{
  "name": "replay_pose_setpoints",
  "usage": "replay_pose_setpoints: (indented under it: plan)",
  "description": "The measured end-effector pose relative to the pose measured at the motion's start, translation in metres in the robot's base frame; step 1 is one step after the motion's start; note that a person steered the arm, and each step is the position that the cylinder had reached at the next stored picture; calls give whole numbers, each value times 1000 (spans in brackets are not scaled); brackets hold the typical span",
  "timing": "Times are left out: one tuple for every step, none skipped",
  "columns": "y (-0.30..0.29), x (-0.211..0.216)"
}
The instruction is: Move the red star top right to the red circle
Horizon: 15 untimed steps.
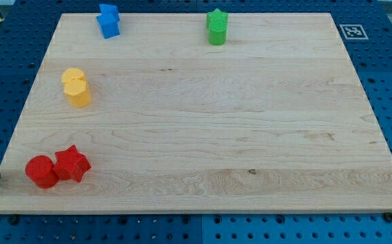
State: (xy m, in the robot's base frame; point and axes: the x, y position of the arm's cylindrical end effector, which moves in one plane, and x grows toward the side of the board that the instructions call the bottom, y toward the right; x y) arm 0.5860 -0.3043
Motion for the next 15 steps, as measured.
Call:
replay_pose_setpoints:
  plan:
    - [3,0]
    - [30,-9]
    - [51,-17]
    - [52,-16]
    - [52,-6]
    - [52,11]
    - [52,15]
    - [52,14]
    - [68,0]
    - [78,-17]
    - [86,-17]
    - [97,-17]
    - [103,-17]
    - [117,-17]
    - [120,-18]
